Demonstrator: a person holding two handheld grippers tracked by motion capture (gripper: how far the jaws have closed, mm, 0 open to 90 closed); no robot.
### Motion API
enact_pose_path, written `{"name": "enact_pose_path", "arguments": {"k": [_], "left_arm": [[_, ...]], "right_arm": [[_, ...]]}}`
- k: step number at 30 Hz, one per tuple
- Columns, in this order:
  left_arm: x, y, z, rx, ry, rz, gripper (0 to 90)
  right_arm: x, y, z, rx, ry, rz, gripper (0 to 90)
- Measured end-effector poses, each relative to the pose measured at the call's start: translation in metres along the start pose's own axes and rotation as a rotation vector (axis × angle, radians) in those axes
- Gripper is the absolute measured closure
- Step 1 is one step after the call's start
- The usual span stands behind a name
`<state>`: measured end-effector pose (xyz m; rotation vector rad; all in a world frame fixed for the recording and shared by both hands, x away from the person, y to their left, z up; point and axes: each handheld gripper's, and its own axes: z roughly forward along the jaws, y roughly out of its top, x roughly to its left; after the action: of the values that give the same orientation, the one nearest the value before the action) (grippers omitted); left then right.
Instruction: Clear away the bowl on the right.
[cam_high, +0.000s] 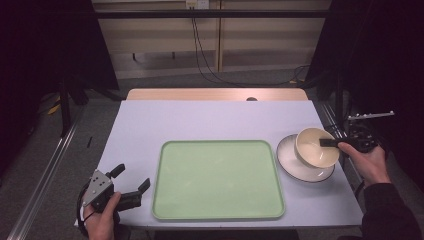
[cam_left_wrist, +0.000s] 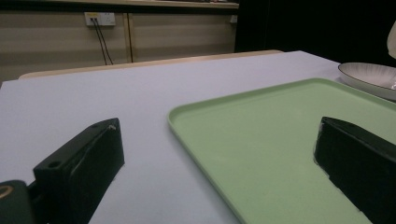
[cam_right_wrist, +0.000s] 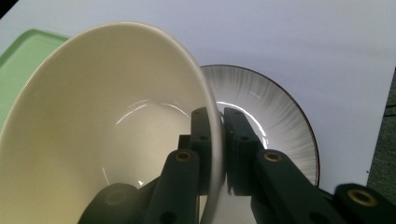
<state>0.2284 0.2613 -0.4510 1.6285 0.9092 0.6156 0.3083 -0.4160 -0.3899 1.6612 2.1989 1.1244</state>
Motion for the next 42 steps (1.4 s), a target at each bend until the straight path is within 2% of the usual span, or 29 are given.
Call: {"name": "enact_pose_path", "arguments": {"k": [7,8,14,23,34,39,42], "left_arm": [[0.0,0.0,0.0,-0.001,-0.003,-0.002,1.6],[0.0,0.0,0.0,0.003,0.008,0.005,1.6],[0.0,0.0,0.0,0.0,-0.001,-0.003,1.6],[0.0,0.0,0.0,0.0,0.004,-0.003,1.6],[0.001,0.0,0.0,0.002,0.009,-0.005,1.6],[0.001,0.0,0.001,0.004,0.011,-0.005,1.6],[0.001,0.0,0.0,-0.001,0.006,-0.004,1.7]], "right_arm": [[0.003,0.005,-0.005,-0.029,-0.005,0.013,83.3],[0.003,0.005,-0.005,-0.033,-0.003,0.012,83.3],[0.003,0.008,-0.007,-0.049,-0.005,0.032,83.3],[0.011,0.021,-0.006,-0.058,0.016,-0.004,83.3],[0.032,0.045,0.005,-0.058,0.057,-0.056,83.3],[0.041,0.049,0.014,-0.063,0.105,-0.063,83.3],[0.046,0.053,0.017,-0.059,0.102,-0.071,83.2]]}}
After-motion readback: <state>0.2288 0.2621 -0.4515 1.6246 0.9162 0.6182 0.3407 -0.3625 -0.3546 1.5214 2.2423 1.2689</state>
